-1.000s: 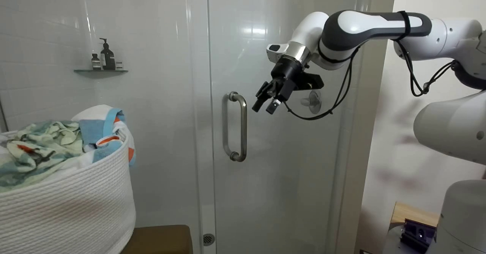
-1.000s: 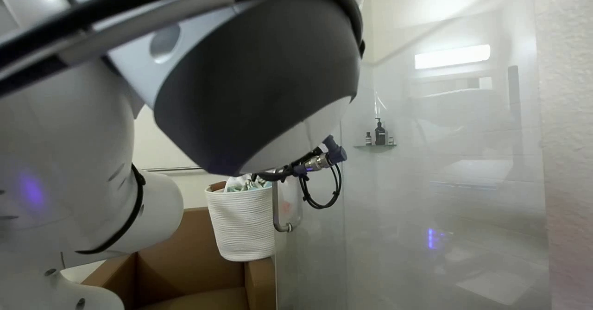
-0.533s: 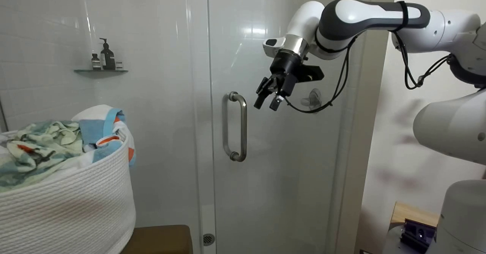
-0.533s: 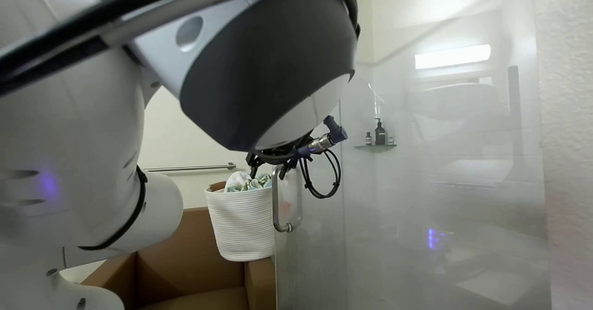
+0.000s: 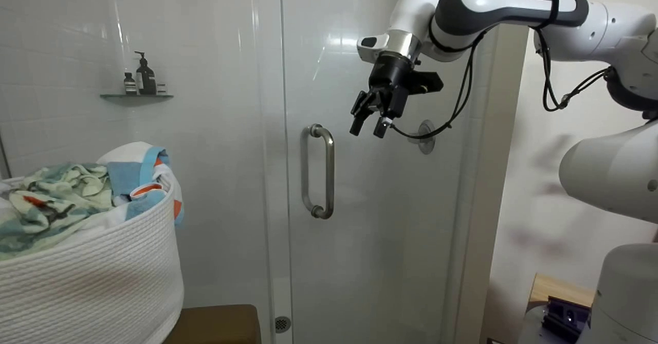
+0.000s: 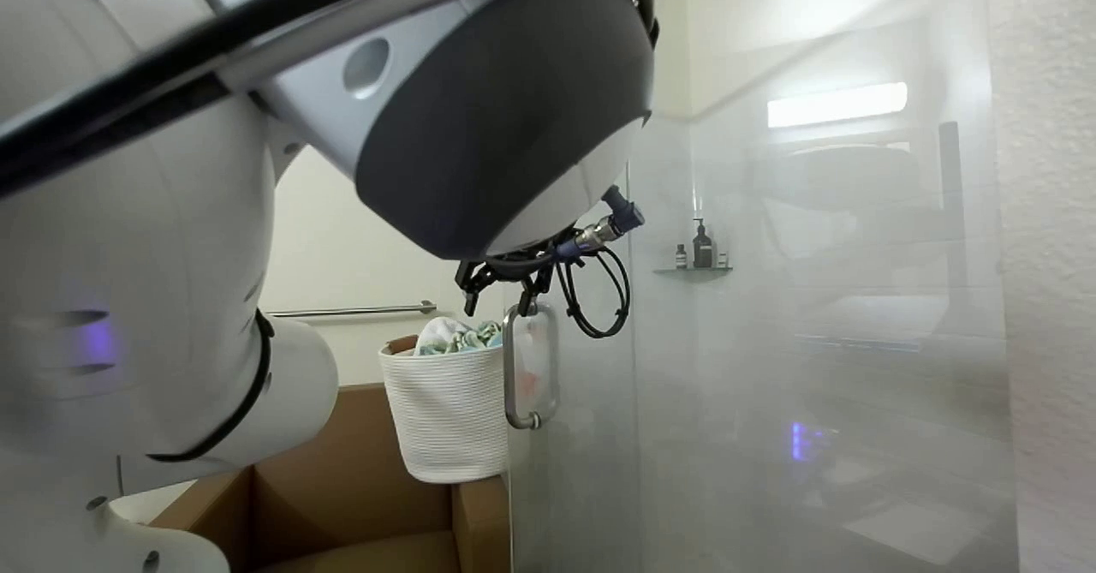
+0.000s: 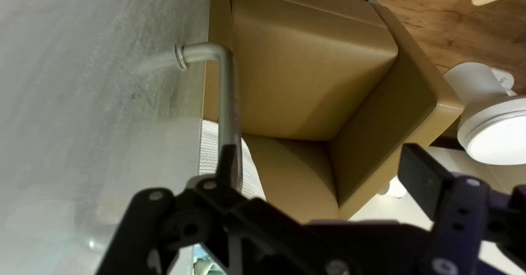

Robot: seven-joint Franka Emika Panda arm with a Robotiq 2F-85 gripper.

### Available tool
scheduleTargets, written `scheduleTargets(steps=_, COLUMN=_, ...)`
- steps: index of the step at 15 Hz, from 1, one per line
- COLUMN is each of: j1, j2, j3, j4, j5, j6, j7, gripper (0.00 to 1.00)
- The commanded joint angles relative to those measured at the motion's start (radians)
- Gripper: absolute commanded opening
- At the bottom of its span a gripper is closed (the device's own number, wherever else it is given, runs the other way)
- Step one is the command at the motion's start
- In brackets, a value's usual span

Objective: Open the shower door

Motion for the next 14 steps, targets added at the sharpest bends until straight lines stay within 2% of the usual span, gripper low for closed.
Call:
scheduleTargets(steps=1, j1=0.011, j2=0.001, j3=0.049, j4=0.037, j5=-0.055, j6=-0.061, j7=-0.016, gripper=1.00)
scheduleTargets(steps=8, j1=0.027, j2=0.037, j3=0.099, j4=0.016, j5=-0.237, j6=-0.069, j7=-0.055, gripper=1.00)
scheduleTargets(steps=14, j1=0.090, j2=0.059, j3=0.102, j4=0.001, j5=-0.352, j6=-0.063, j7=-0.042, gripper=1.00)
